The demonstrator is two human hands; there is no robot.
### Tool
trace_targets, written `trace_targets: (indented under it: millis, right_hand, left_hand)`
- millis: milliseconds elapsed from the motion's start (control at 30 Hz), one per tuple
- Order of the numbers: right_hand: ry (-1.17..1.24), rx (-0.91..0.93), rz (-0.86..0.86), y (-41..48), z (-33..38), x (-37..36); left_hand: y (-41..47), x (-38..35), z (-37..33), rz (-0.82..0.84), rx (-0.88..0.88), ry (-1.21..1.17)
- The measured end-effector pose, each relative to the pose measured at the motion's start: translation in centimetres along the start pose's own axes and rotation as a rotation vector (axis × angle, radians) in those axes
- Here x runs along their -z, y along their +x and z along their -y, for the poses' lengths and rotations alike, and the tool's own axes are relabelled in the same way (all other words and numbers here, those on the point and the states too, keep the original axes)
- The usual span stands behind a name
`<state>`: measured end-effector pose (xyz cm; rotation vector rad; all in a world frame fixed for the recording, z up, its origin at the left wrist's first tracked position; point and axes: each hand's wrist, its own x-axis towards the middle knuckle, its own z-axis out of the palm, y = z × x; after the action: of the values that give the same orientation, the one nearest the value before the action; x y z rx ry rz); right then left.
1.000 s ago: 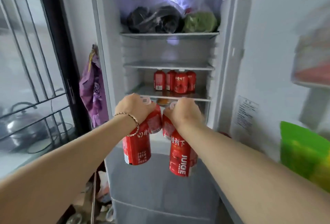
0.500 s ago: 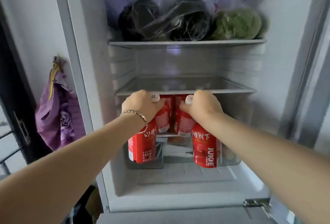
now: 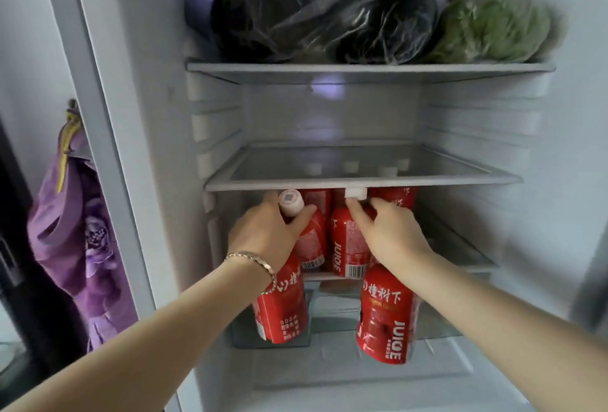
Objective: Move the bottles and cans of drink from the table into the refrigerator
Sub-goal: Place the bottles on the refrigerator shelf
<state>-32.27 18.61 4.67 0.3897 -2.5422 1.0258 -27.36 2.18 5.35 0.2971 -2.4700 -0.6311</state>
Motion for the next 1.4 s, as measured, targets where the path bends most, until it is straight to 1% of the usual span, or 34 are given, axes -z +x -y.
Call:
trace_targets:
  millis: [100,167,233,300,400,500,567,667,767,833,933,1133,1200,1267,1300,1333,1400]
  right_hand:
    - [-0.012,0.018,0.002,1.0,-0.2,-0.9]
    - [-0.048,0.02,-0.011,1.5,-0.3,-1.5]
    - [-0.041,-0.01,-0.006,1.9,-0.3,-1.9]
    - [0.006,-0.041,0.019,2.3,-0.4,-2.0]
    - [0.034,-0.007,0.013,1.9,-0.5,-1.2]
    - [0.068,0.085,-0.105,0.8,-1.2,0.7]
    - [0.101,0.138,-0.227,0.5,-1.6,2.1]
    - [0.177,0.167,-0.395,0.8,-2.1,3.5]
    - [0.251,0.214,-0.502,1.5,-1.8,4.8]
    - [0.24,0.269,-0.567,2.1,-1.5,5.5]
    - [0.227,0.305,-0.627,2.9,-1.7,4.7]
    - [0.161,0.284,-0.78,2.2,-2.1,1.0]
    - [0.148,0.324,-0.742,0.8,-3.0,-0.3]
    - [0.039,0.342,-0.661,-0.7,-5.0,-2.4]
    - [-0.019,0.291,-0.582,-1.4,-5.9,-3.3]
    - [-0.043,0.203,-0.467,-2.0,-6.6,-3.9]
    - [0.014,-0.015,-0.249,-2.4,-7.0,-4.4]
  left_hand:
    - [0.3,-1.2,0.2,0.041,0.053,-0.056]
    - [0.8,-1.7,-0.1,0.066,0.05,-0.042]
    - [1.8,-1.9,-0.6,0.107,0.049,-0.007]
    - [3.8,-2.4,-1.1,0.183,0.092,0.056]
    - [6.0,-3.3,-1.6,0.296,0.17,0.206]
    - [6.7,-4.3,-1.8,0.29,0.171,0.197]
    - [6.6,-4.1,-1.5,0.266,0.17,0.156]
    - [6.0,-4.3,-1.2,0.235,0.15,0.107]
    - [4.3,-4.8,-1.3,0.167,0.117,0.042]
    - [3.3,-4.9,-1.1,0.131,0.126,-0.028]
    - [2.8,-4.4,-0.6,0.1,0.142,-0.051]
    - [2.5,-4.0,-0.5,0.09,0.107,-0.013]
    - [2.4,-3.9,-0.5,0.092,0.116,0.013]
    - [2.4,-3.9,-0.6,0.089,0.117,0.02]
    - [2.4,-3.9,-0.7,0.09,0.119,0.02]
    - [2.3,-4.0,-0.8,0.095,0.122,0.019]
    - [2.3,-3.9,-0.8,0.097,0.129,0.022]
